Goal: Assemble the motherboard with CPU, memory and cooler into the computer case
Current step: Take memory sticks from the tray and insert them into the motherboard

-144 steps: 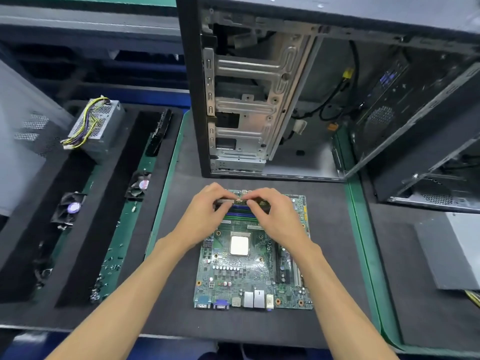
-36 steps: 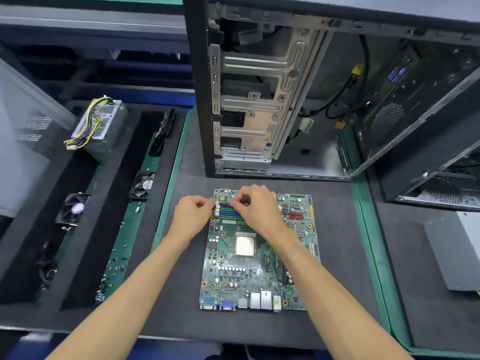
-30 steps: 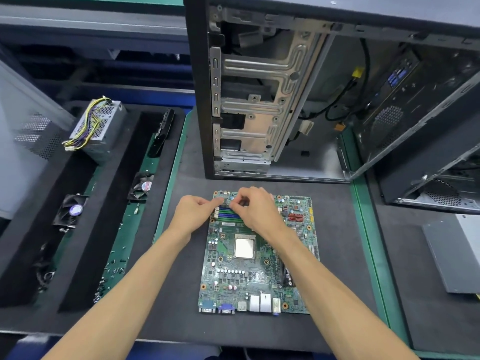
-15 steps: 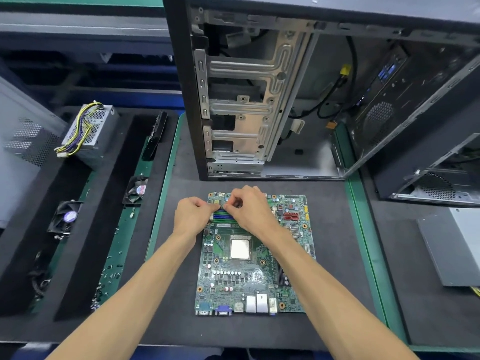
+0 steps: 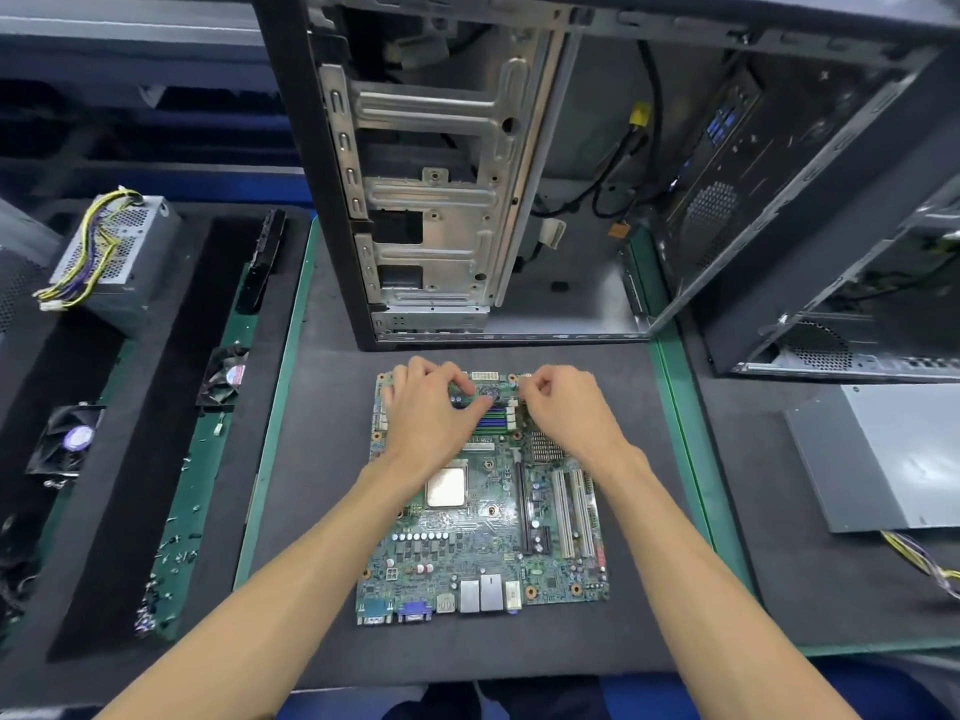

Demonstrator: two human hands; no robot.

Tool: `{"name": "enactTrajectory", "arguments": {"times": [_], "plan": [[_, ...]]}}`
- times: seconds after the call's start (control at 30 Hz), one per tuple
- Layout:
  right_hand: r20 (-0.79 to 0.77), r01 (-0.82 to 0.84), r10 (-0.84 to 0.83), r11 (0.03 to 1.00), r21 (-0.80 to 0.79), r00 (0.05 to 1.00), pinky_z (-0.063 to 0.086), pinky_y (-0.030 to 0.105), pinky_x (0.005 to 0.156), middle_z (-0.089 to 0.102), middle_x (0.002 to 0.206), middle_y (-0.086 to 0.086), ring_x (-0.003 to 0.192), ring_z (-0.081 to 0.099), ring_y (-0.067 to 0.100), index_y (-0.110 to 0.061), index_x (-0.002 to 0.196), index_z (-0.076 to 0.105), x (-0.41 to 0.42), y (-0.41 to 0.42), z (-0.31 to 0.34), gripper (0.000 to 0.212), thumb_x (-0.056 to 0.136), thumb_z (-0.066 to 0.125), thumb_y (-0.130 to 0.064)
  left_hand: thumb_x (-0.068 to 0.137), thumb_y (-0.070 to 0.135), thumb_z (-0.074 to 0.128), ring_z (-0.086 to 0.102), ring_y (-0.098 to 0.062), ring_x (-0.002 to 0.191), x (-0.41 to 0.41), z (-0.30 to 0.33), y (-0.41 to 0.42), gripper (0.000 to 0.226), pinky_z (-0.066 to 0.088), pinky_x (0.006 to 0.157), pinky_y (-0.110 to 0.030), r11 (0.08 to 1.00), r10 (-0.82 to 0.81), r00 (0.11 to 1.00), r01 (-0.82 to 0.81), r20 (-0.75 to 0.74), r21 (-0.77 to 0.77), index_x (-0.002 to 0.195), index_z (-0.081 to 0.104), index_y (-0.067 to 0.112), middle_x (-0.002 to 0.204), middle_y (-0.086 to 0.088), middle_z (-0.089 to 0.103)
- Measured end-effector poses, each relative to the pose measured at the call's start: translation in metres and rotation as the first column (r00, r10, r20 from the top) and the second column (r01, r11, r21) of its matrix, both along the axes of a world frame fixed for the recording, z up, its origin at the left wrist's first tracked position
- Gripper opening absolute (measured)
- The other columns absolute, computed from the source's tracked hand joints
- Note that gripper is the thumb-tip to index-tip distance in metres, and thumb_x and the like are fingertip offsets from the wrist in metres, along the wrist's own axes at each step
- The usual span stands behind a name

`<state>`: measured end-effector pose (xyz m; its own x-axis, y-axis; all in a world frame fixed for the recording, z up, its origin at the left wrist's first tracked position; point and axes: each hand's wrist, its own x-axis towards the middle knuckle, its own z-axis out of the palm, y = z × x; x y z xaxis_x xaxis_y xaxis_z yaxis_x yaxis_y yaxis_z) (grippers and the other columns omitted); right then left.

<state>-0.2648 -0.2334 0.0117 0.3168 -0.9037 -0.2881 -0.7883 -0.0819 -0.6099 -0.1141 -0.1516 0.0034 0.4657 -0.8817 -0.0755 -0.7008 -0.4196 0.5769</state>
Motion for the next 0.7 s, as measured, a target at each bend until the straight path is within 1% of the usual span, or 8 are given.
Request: {"name": "enactTrajectory", "arguments": {"times": [0.07,0.17,0.27,0.33,0.37,0.47,0.57,0.7], "plan": [[-0.011,-0.013,0.013,1.0,0.011,1.0,0.052,0.032,0.067,0.07,0.07,0.006,0.07,0.064,0.026,-0.004,0.084,0.073,-0.003,-0.001,-0.003,0.031,0.097,0.056,-0.027,0.082,0.055,0.071,0.034,-0.015,0.099,-0.002,0.0,-0.005,0.02,0.026,0.09,-0.033,1.0,0.0,1.0,0.0,0.013,0.014,0.08,0.068,0.036,0.097,0.009,0.049],[-0.022,-0.04,0.041,0.998,0.051,0.999,0.045,0.026,0.054,0.066,0.062,0.011,0.057,0.049,0.018,0.001,0.083,0.073,-0.004,-0.002,-0.005,0.036,0.096,0.059,-0.029,0.079,0.057,0.074,0.032,-0.016,0.096,0.0,0.002,-0.011,0.023,0.018,0.083,-0.033,0.998,-0.001,1.0,0.001,-0.002,0.055,0.071,0.069,0.035,0.092,0.01,0.048],[-0.014,-0.031,0.033,0.993,0.116,0.999,0.04,0.016,0.05,0.071,0.075,0.02,0.057,0.046,0.013,0.003,0.082,0.072,-0.004,-0.005,-0.007,0.037,0.095,0.06,-0.03,0.075,0.059,0.076,0.04,-0.021,0.101,0.003,0.006,-0.017,0.029,0.025,0.089,-0.037,0.993,0.015,0.998,-0.007,-0.069,0.116,0.061,0.065,0.036,0.09,0.008,0.055],[-0.009,-0.013,0.014,0.991,0.133,1.0,0.034,0.008,0.047,0.067,0.064,0.019,0.05,0.041,0.011,0.006,0.076,0.07,-0.003,-0.006,-0.006,0.04,0.094,0.06,-0.028,0.074,0.059,0.077,0.044,-0.025,0.108,0.004,0.005,-0.02,0.029,0.03,0.097,-0.041,0.989,0.027,0.995,-0.013,-0.098,0.146,0.06,0.065,0.036,0.097,0.004,0.059],[-0.008,-0.002,0.003,0.989,0.148,1.0,0.034,0.007,0.045,0.064,0.054,0.011,0.043,0.04,0.01,0.005,0.071,0.07,-0.002,-0.007,-0.005,0.041,0.094,0.06,-0.027,0.073,0.059,0.077,0.044,-0.026,0.109,0.004,0.004,-0.02,0.029,0.03,0.098,-0.042,0.988,0.033,0.994,-0.016,-0.107,0.154,0.061,0.065,0.035,0.1,0.004,0.059],[-0.028,0.024,-0.017,0.969,0.245,0.999,0.04,0.018,0.045,0.061,0.046,-0.002,0.036,0.044,0.006,-0.011,0.054,0.068,0.002,-0.013,-0.004,0.044,0.091,0.064,-0.034,0.073,0.059,0.077,0.042,-0.025,0.109,0.003,0.002,-0.021,0.03,0.025,0.09,-0.038,0.983,0.041,0.992,-0.019,-0.119,0.18,0.063,0.067,0.033,0.103,0.004,0.055],[-0.108,0.033,-0.001,0.955,0.295,0.994,0.036,0.023,0.047,0.051,0.049,-0.001,0.044,0.044,0.013,-0.012,0.059,0.057,0.013,-0.016,0.002,0.043,0.084,0.074,-0.042,0.074,0.058,0.077,0.039,-0.023,0.105,0.002,0.001,-0.023,0.029,0.02,0.085,-0.035,0.98,0.042,0.992,-0.017,-0.12,0.2,0.065,0.066,0.033,0.102,0.005,0.05],[-0.163,0.075,-0.027,0.953,0.293,0.986,0.033,0.025,0.047,0.047,0.058,-0.001,0.05,0.041,0.014,-0.012,0.066,0.047,0.022,-0.013,0.003,0.045,0.084,0.079,-0.038,0.074,0.057,0.077,0.033,-0.02,0.1,0.004,-0.001,-0.023,0.03,0.016,0.084,-0.034,0.981,0.045,0.99,-0.018,-0.136,0.193,0.062,0.063,0.033,0.101,0.006,0.048]]}}
